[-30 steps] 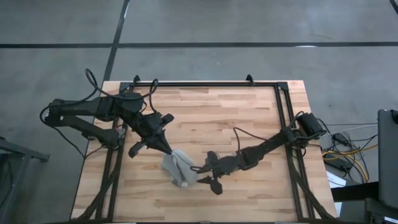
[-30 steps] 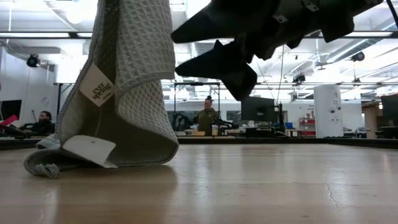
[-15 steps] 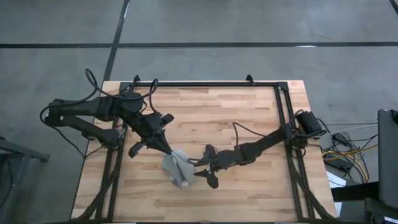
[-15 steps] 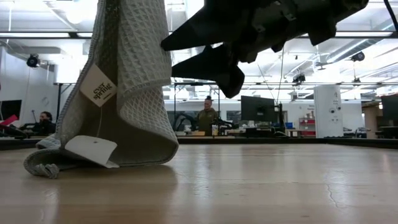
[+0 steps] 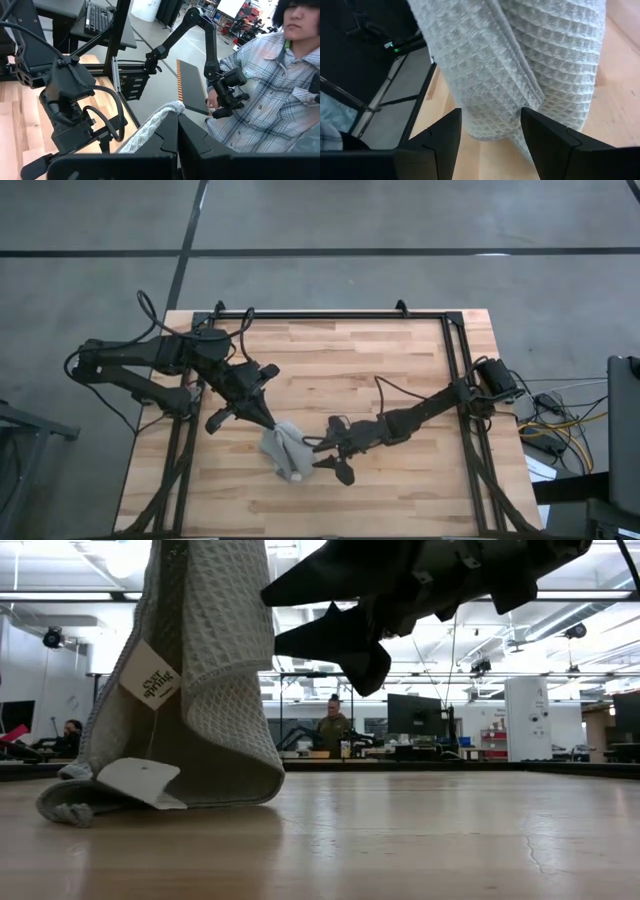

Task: Fold microfiber towels
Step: Prepare the microfiber cloth on the table

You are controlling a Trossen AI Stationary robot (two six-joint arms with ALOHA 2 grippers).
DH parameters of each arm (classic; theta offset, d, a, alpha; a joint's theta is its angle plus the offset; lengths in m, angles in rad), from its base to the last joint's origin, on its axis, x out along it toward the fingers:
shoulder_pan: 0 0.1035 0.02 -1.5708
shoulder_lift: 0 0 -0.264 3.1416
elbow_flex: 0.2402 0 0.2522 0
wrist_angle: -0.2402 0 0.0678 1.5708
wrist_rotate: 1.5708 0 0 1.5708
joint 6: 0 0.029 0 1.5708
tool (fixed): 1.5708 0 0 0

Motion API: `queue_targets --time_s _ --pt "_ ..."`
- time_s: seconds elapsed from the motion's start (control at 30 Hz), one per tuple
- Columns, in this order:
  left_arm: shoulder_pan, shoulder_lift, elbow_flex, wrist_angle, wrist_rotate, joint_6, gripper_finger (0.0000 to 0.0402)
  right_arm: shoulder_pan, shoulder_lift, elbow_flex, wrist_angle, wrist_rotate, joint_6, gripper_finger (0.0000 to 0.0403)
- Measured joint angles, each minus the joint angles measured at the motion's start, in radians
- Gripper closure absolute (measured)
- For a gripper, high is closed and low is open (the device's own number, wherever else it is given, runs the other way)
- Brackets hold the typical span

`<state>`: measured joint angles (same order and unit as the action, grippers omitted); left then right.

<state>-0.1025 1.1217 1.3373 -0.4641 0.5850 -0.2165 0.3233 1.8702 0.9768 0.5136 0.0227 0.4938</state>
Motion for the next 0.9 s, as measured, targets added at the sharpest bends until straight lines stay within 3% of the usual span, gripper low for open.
queue_targets --time_s 0.4,0.9 --pt "0.000 0.000 0.000 0.000 0.000 0.000 0.0401 0.000 0.000 0.048 -0.009 0.000 -0.052 0.0214" --pt "0.000 0.000 0.000 0.000 0.000 -0.003 0.0401 0.000 0.000 0.044 -0.016 -0.005 -0.049 0.0334"
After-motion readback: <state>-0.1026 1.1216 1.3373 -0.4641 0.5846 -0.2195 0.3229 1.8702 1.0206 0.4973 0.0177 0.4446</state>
